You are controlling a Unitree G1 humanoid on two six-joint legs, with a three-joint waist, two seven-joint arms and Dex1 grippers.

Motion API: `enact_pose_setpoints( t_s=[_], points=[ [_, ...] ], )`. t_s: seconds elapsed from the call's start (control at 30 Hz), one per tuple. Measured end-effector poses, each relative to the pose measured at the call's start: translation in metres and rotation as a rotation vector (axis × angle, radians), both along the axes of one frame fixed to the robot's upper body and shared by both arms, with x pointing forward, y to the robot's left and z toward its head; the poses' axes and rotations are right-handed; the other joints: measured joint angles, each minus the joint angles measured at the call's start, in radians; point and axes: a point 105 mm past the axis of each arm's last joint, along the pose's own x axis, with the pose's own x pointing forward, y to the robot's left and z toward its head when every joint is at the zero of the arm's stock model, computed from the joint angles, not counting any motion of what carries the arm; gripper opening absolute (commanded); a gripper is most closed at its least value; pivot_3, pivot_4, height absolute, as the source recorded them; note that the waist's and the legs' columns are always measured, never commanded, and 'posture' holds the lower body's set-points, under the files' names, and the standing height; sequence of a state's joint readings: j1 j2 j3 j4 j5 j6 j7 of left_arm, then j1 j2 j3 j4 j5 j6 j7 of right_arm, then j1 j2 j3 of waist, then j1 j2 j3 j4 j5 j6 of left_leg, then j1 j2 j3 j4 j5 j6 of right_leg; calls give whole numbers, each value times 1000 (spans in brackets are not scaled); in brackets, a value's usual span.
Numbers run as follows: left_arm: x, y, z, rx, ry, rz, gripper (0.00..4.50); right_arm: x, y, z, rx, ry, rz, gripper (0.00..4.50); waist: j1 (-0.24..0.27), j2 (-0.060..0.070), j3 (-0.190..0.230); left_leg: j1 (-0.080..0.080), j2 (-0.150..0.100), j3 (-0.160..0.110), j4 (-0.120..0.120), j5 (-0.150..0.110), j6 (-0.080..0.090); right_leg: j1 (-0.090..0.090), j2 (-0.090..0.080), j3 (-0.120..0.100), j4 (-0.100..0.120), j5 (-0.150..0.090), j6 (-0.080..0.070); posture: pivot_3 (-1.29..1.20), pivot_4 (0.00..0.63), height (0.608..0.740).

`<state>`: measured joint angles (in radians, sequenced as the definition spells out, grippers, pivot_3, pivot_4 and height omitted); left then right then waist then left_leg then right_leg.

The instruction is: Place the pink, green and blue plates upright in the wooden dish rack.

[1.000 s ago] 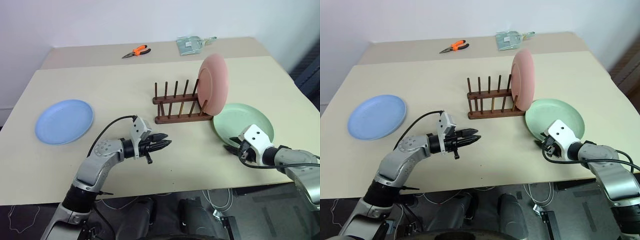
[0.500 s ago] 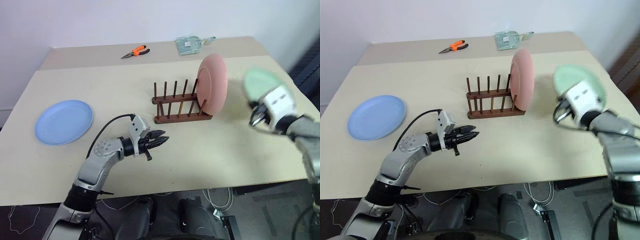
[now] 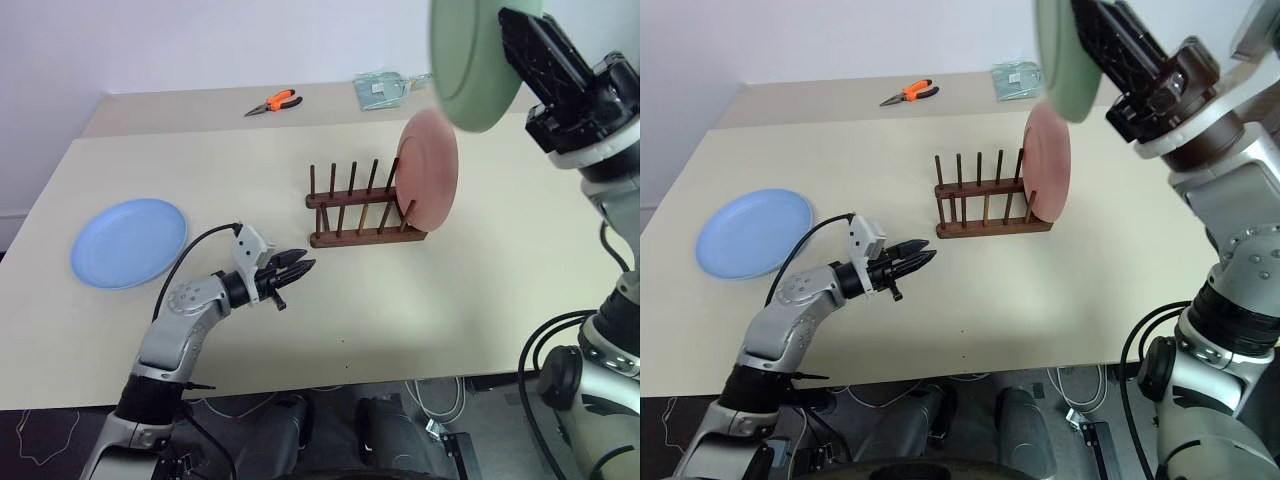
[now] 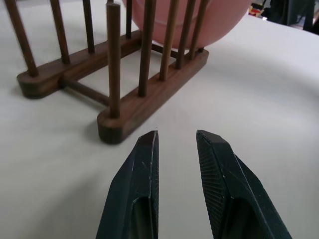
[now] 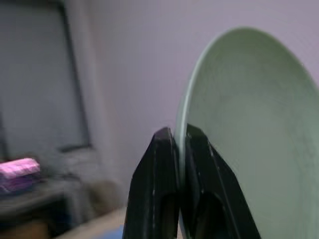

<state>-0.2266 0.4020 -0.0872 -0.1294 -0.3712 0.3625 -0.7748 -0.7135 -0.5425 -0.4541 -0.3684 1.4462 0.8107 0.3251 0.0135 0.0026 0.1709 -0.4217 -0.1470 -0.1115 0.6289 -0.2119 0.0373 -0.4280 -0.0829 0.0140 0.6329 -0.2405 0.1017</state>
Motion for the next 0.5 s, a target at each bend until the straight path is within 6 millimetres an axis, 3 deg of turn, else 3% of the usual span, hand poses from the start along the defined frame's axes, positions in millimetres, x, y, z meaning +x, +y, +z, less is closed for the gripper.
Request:
enact_pose_setpoints(
  t_s=[0.13, 0.33, 0.5],
  points=[
    [-5, -2, 2, -11, 3, -12, 1217, 10, 15, -12, 37, 128, 53, 73, -1, 0, 0, 0, 0, 0, 0, 0, 0, 0, 0, 0, 0, 0, 0, 0, 150, 727],
    [-12, -7, 7, -19, -3, -33, 1217, 46, 35, -61, 39, 389, 35, 73, -2, 0, 0, 0, 0, 1, -1, 0, 0, -1, 0, 0, 0, 0, -1, 0, 150, 727],
    [-11, -3, 7, -12, -4, -24, 1217, 67, 36, -81, 46, 482, -30, 73, -1, 0, 0, 0, 0, 1, -1, 0, 0, -1, 1, 0, 0, 1, 0, 0, 150, 727]
  ],
)
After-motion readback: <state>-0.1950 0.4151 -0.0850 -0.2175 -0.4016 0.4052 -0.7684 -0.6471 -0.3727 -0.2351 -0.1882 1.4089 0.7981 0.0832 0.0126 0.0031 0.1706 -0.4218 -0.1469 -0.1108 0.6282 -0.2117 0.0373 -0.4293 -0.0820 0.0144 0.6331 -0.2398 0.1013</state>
